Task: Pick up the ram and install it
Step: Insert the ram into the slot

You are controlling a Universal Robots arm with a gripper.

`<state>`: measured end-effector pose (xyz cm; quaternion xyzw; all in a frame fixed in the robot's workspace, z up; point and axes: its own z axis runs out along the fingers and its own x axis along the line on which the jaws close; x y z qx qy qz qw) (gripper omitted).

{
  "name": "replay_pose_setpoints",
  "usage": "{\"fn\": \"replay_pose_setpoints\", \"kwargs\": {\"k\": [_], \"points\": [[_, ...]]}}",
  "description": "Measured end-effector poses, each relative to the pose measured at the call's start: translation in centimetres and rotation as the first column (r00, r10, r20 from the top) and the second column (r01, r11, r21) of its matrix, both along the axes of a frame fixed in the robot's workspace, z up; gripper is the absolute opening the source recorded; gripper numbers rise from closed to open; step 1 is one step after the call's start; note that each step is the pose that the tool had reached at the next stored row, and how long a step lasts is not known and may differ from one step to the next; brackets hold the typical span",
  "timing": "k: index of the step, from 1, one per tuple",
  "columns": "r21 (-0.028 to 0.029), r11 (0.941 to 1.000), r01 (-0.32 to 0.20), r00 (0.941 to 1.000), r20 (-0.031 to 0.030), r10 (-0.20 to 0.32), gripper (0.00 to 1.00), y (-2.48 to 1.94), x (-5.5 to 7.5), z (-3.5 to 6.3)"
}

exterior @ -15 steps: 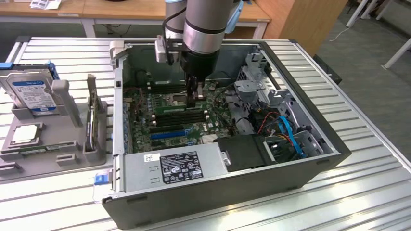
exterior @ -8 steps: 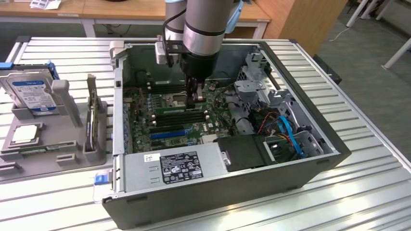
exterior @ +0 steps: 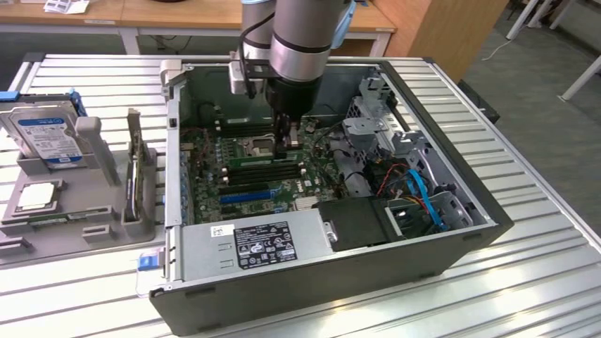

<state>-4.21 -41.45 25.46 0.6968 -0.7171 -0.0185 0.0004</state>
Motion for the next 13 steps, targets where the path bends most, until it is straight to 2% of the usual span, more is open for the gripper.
{"fn": "replay_pose_setpoints", "kwargs": {"k": [13], "points": [[-0.0001,1.0,0.0,1.0,0.0,0.0,0.11,-0.07,0.05,-0.56]]}}
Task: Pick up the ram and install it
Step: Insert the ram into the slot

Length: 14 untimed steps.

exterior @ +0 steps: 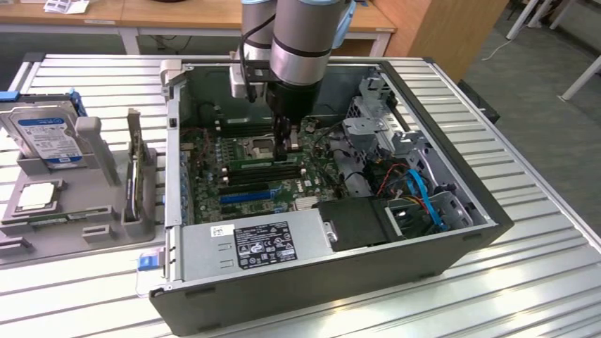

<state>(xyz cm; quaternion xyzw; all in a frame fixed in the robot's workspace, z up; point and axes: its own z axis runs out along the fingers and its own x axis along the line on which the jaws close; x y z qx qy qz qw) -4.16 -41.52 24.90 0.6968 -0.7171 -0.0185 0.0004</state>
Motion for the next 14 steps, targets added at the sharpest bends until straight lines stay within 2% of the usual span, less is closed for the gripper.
{"fn": "replay_pose_setpoints", "kwargs": {"k": [9,14], "points": [[0.0002,1.0,0.0,1.0,0.0001,0.0,0.11,-0.03,0.0,-0.18],[0.0001,1.0,0.0,1.0,0.0,0.0,0.11,-0.29,0.0,-0.17]]}}
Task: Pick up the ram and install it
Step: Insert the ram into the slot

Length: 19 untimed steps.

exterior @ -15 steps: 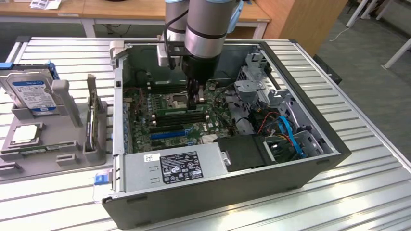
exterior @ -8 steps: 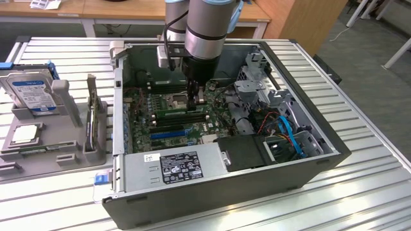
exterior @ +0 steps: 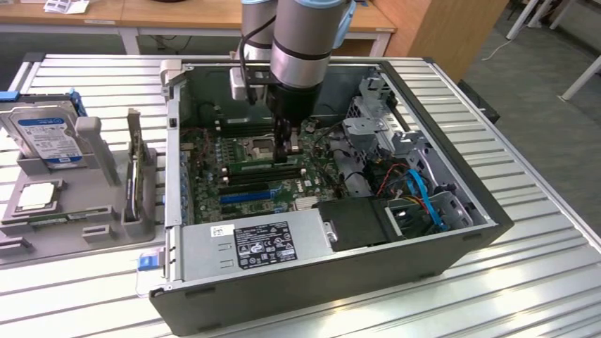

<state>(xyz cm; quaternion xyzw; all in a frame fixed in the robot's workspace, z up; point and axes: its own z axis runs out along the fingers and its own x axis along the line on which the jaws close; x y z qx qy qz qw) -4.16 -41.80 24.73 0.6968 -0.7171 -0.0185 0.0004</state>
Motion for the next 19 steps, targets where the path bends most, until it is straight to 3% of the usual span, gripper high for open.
{"fn": "replay_pose_setpoints", "kwargs": {"k": [19], "points": [[-0.0002,1.0,0.0,1.0,0.0,0.0,0.11,-0.09,0.0,-0.87]]}}
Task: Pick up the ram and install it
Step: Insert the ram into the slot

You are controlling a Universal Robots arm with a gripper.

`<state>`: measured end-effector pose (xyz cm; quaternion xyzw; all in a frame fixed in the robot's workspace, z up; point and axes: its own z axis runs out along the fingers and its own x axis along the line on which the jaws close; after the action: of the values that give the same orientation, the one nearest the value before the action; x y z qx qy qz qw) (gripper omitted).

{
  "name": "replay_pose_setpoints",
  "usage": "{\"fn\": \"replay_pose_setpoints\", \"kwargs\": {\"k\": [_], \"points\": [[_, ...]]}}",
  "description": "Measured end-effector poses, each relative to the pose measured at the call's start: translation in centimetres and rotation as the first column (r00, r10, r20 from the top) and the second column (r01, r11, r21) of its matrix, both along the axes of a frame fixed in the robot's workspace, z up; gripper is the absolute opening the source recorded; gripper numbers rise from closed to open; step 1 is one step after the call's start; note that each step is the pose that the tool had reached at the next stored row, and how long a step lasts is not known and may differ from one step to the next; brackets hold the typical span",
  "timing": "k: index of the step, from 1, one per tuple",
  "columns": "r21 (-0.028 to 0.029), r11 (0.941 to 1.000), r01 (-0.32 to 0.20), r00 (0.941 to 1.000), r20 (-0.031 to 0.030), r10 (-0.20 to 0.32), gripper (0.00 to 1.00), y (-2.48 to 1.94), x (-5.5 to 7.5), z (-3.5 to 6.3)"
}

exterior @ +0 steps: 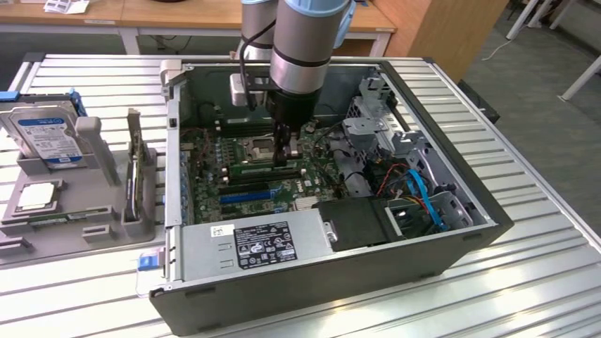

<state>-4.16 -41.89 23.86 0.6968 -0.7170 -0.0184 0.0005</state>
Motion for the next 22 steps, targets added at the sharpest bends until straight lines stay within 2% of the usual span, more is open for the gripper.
{"fn": "replay_pose_setpoints", "kwargs": {"k": [16,22], "points": [[0.0,1.0,0.0,1.0,0.0003,0.0,0.11,0.02,-0.11,-0.05],[-0.0057,1.0,-0.004,1.0,0.0003,0.004,0.11,0.02,-0.11,-0.06]]}}
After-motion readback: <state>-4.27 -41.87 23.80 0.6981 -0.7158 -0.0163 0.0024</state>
